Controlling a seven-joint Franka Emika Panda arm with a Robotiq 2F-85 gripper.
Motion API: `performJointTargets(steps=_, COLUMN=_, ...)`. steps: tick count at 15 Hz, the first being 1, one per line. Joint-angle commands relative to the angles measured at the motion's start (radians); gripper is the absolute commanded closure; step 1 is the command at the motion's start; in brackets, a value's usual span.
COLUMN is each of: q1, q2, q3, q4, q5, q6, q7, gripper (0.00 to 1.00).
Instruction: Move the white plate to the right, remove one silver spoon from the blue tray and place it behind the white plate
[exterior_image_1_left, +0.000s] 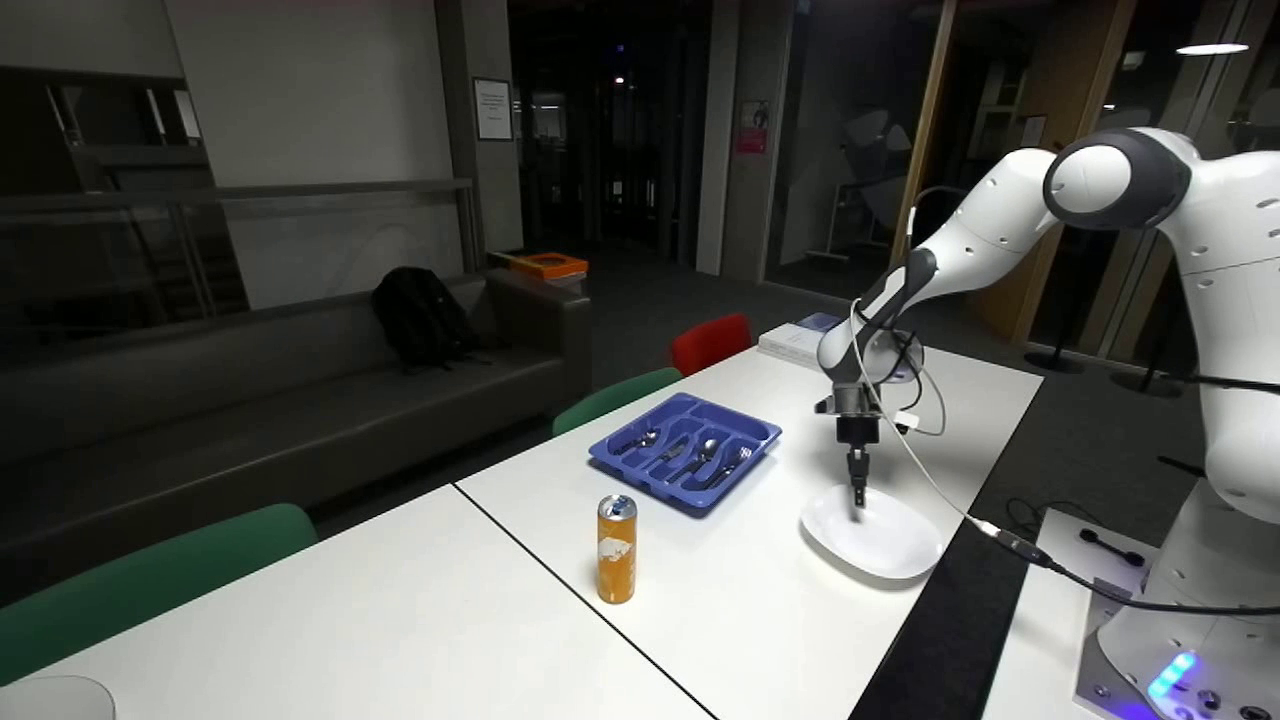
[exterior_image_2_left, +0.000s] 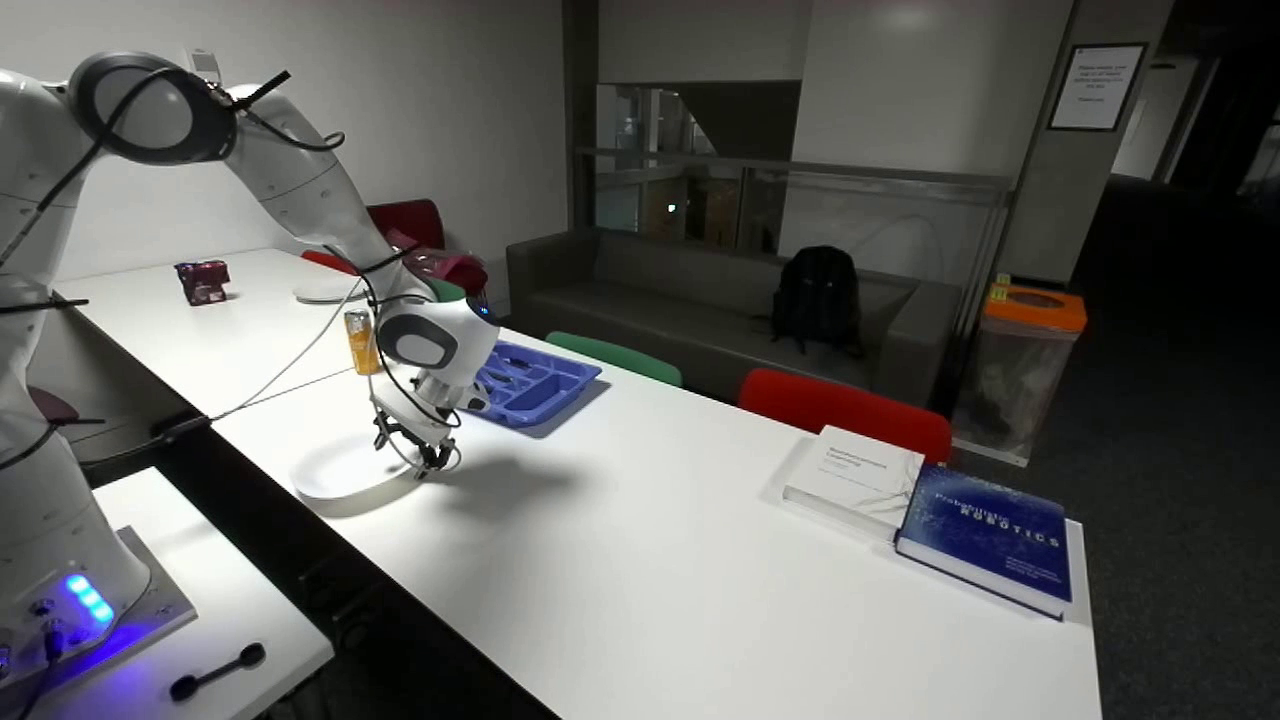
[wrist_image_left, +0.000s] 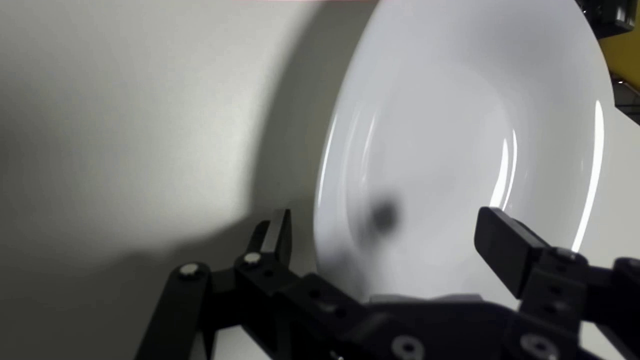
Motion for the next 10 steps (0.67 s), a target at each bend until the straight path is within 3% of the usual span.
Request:
performJointTargets(steps=1, q1=-0.012, q2=0.014, q3=0.015, q4=0.026, q5=-0.001, q6=-0.034, q7=-0.009, gripper=0.0)
performJointTargets(steps=3, q1=-0.011, q2=0.015, q3=0.017, q4=0.029, q5=-0.002, q6=-0.039, q7=-0.008, gripper=0.0)
performJointTargets(steps=4, q1=-0.011, q2=0.016, q3=0.018, q4=0.03, q5=-0.002, q6=-0.042, q7=-0.007, gripper=0.18)
performJointTargets(steps=10, q1=-0.009, q2=0.022, q3=0.017, q4=0.039, q5=-0.007, q6=-0.047, q7=-0.002, gripper=0.65)
